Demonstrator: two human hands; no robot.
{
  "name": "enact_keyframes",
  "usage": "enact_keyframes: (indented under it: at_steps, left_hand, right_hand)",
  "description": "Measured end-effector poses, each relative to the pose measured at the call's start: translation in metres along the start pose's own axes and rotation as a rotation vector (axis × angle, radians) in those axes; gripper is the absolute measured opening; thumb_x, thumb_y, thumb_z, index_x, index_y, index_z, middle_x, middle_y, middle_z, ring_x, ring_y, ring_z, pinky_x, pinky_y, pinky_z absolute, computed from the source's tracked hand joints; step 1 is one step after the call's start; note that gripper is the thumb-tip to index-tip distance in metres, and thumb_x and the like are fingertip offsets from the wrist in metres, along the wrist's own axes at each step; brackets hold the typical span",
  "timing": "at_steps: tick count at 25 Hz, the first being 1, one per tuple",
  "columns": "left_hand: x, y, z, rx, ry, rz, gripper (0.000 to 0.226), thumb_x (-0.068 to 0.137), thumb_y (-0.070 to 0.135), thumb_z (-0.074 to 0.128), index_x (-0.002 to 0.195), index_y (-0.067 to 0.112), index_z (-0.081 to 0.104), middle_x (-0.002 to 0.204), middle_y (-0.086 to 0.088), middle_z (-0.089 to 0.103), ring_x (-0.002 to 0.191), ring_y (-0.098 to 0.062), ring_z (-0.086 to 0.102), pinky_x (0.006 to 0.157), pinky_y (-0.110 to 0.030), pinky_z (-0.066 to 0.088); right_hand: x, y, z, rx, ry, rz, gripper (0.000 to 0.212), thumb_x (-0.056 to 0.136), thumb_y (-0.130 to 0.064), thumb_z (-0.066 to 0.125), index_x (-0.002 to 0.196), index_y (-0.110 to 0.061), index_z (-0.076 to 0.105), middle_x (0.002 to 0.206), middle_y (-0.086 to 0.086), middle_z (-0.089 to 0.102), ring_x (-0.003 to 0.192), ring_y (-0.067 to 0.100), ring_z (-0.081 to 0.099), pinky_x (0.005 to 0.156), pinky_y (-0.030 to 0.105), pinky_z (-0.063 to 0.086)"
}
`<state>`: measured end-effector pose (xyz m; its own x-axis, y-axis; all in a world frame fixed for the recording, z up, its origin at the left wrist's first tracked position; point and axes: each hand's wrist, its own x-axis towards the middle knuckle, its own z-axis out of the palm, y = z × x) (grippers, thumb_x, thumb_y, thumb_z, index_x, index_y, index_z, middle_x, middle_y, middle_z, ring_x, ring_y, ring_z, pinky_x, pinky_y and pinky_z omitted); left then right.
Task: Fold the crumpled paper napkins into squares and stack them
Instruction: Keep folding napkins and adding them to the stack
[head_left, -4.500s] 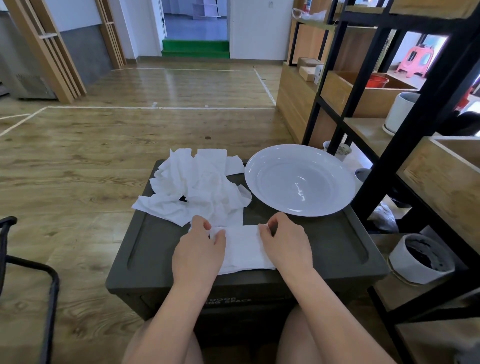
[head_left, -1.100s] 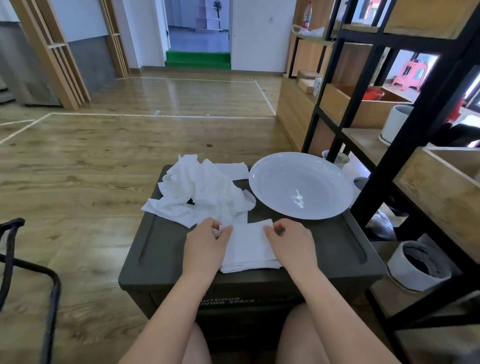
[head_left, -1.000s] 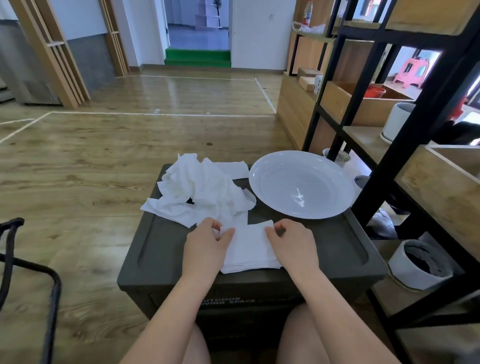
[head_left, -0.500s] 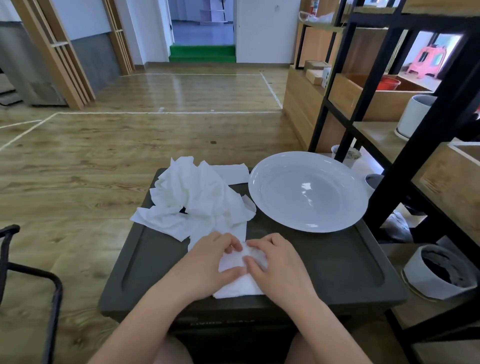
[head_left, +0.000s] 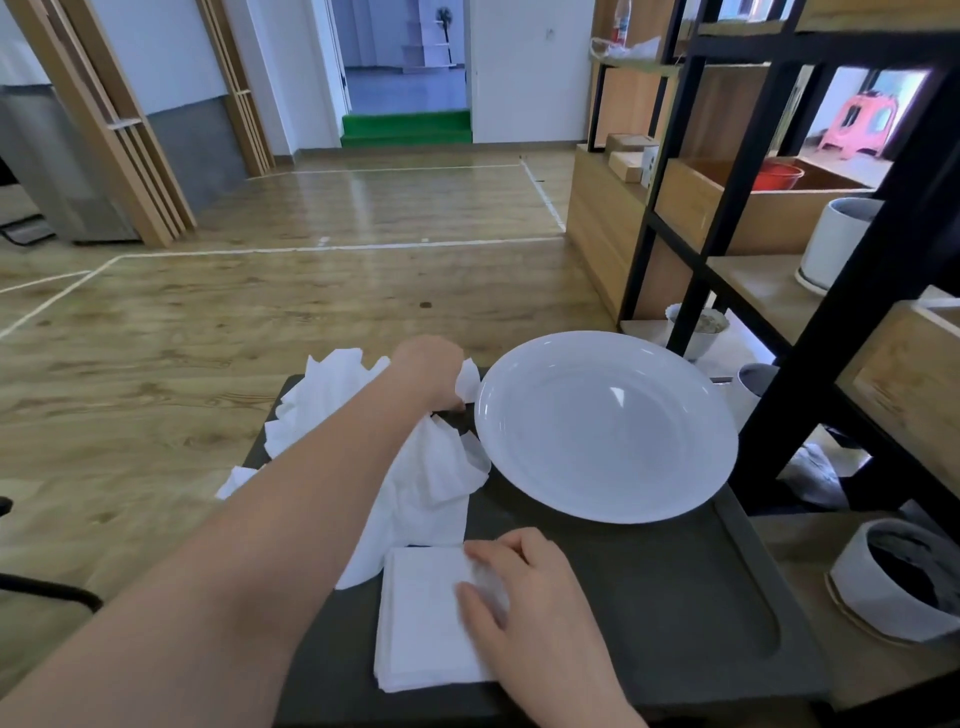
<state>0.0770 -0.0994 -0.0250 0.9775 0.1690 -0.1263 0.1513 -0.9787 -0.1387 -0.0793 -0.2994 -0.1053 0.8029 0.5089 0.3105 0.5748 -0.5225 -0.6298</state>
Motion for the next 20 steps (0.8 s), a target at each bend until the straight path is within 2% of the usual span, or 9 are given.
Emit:
enact_keyframes:
  at_steps: [4,7,9,11,12,14,15,18,20]
  left_hand:
    - [0.012,0.003,0.014,0.001,0.049,-0.028,0.015,0.085,0.02,0.055,0.095,0.01,0.061,0.09,-0.004,0.06,0.079,-0.025,0.055,0.062,-0.029,0.039]
    - [0.005,-0.004,0.013,-0.199,0.162,-0.048,0.011,0.087,0.014,0.052,0.089,0.007,0.06,0.093,-0.01,0.064,0.08,-0.026,0.054,0.063,-0.028,0.037]
    - [-0.012,-0.011,0.002,-0.589,0.308,-0.099,0.014,0.092,0.021,0.053,0.09,0.01,0.061,0.089,-0.003,0.063,0.079,-0.02,0.054,0.067,-0.027,0.038]
    - [-0.044,-0.018,-0.012,-1.139,0.428,-0.1,0.01,0.091,0.022,0.055,0.09,0.017,0.064,0.085,0.005,0.066,0.077,-0.012,0.059,0.072,-0.025,0.042]
    - [-0.066,-0.018,-0.016,-1.401,0.424,-0.052,0.01,0.09,0.023,0.056,0.09,0.021,0.066,0.085,0.008,0.069,0.076,-0.009,0.061,0.074,-0.024,0.046]
    - [-0.114,-0.017,-0.018,-1.724,0.309,0.13,0.014,0.085,0.026,0.057,0.089,0.024,0.07,0.084,0.006,0.07,0.076,-0.009,0.064,0.073,-0.023,0.051]
    - [-0.136,-0.016,-0.016,-1.777,0.21,0.211,0.016,0.084,0.025,0.057,0.09,0.023,0.072,0.084,0.003,0.07,0.077,-0.01,0.064,0.071,-0.022,0.052]
    - [-0.182,-0.009,-0.009,-1.616,-0.113,0.347,0.022,0.085,0.022,0.056,0.101,0.013,0.07,0.091,-0.008,0.069,0.083,-0.014,0.064,0.071,-0.021,0.052]
    - [-0.201,-0.004,-0.003,-1.483,-0.21,0.362,0.027,0.085,0.023,0.055,0.107,0.015,0.069,0.1,-0.006,0.07,0.091,-0.012,0.064,0.074,-0.018,0.049]
  right_hand:
    - [0.001,-0.002,0.001,0.004,0.005,0.011,0.038,0.086,-0.042,0.053,0.121,-0.029,0.061,0.103,-0.014,0.044,0.093,0.002,0.039,0.077,0.01,0.032]
    - [0.0,-0.005,-0.002,0.014,-0.012,0.026,0.035,0.085,-0.039,0.057,0.119,-0.031,0.061,0.102,-0.016,0.044,0.092,0.001,0.041,0.077,0.007,0.031]
    - [-0.001,-0.007,-0.009,0.119,-0.023,0.068,0.03,0.083,-0.032,0.064,0.112,-0.04,0.062,0.097,-0.022,0.05,0.086,-0.001,0.046,0.075,0.005,0.034]
    - [-0.001,-0.007,-0.021,0.422,0.03,0.187,0.035,0.081,-0.014,0.07,0.098,-0.044,0.068,0.086,-0.018,0.062,0.071,0.0,0.052,0.065,0.008,0.04]
    - [-0.001,-0.007,-0.028,0.547,0.085,0.235,0.039,0.081,-0.006,0.069,0.094,-0.043,0.07,0.082,-0.014,0.065,0.064,0.002,0.053,0.061,0.01,0.042]
    - [0.002,-0.015,-0.041,0.67,0.177,0.284,0.038,0.083,-0.006,0.068,0.095,-0.042,0.07,0.083,-0.012,0.068,0.068,0.005,0.059,0.062,0.012,0.046]
    - [0.005,-0.021,-0.048,0.705,0.192,0.288,0.032,0.084,-0.014,0.068,0.099,-0.042,0.067,0.087,-0.014,0.069,0.076,0.003,0.063,0.066,0.011,0.048]
    - [0.019,-0.046,-0.07,0.726,-0.006,0.267,0.036,0.075,-0.05,0.065,0.111,-0.047,0.058,0.105,-0.024,0.066,0.097,-0.003,0.062,0.078,0.019,0.053]
    - [0.025,-0.063,-0.079,0.574,-0.131,0.206,0.03,0.074,-0.051,0.065,0.104,-0.046,0.065,0.102,-0.026,0.067,0.097,-0.007,0.06,0.078,0.02,0.049]
